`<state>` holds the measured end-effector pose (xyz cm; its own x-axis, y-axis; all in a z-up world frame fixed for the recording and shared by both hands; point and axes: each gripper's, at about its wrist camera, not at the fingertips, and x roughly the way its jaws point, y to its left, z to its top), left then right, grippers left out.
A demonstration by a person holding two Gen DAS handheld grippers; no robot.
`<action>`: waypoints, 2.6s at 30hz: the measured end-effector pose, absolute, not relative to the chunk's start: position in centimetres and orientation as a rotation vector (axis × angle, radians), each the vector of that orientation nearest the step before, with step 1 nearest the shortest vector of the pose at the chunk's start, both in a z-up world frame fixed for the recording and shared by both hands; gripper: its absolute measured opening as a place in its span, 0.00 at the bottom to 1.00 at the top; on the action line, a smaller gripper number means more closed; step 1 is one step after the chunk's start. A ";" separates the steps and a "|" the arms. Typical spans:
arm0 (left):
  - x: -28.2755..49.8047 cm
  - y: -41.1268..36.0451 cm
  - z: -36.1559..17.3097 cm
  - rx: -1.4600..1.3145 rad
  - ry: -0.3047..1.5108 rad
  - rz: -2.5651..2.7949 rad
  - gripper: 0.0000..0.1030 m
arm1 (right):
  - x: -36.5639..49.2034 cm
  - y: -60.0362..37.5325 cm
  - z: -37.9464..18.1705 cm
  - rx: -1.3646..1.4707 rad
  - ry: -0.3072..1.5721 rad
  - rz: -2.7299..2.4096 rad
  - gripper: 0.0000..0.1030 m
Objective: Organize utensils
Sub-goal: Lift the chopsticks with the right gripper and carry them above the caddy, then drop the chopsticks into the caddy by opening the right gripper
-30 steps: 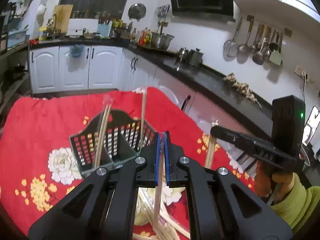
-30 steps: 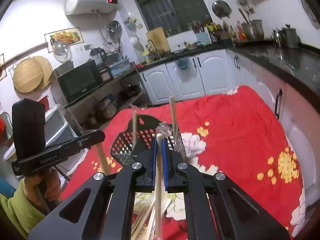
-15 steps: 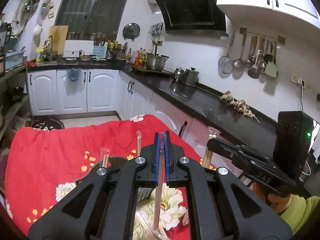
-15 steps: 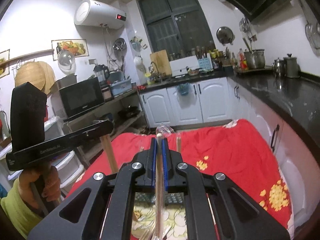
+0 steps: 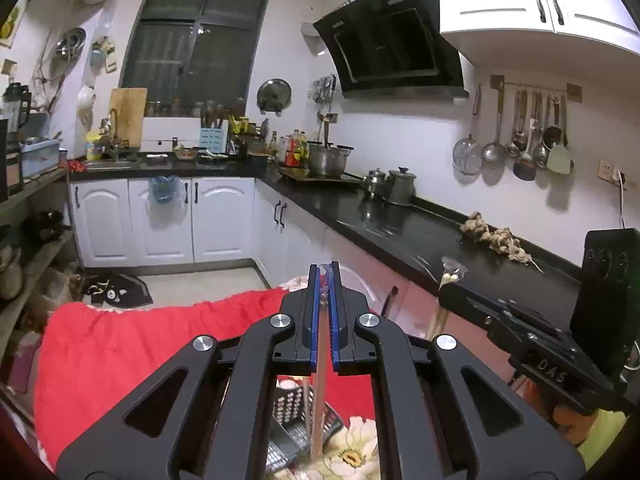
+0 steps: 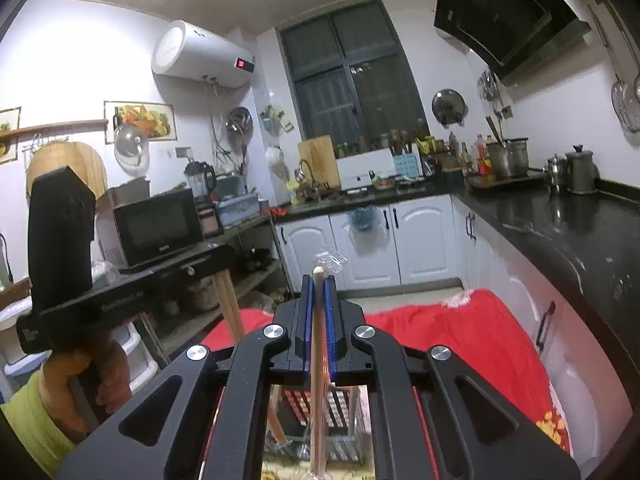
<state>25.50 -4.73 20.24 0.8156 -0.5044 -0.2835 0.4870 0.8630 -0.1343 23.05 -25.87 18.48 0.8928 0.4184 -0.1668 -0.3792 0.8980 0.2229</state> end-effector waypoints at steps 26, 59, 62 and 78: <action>27.9 -2.3 17.0 -0.077 0.241 -0.400 0.02 | 29.0 -24.6 15.5 0.190 0.165 0.368 0.06; 28.0 -1.5 8.6 -0.074 0.414 -0.392 0.06 | 30.3 -22.8 9.7 0.229 0.319 0.365 0.15; 27.9 -1.3 8.4 -0.077 0.425 -0.388 0.16 | 30.1 -23.0 9.5 0.229 0.331 0.362 0.19; 25.5 1.6 8.8 -0.157 0.395 -0.336 0.77 | 27.5 -24.1 8.6 0.155 0.388 0.329 0.44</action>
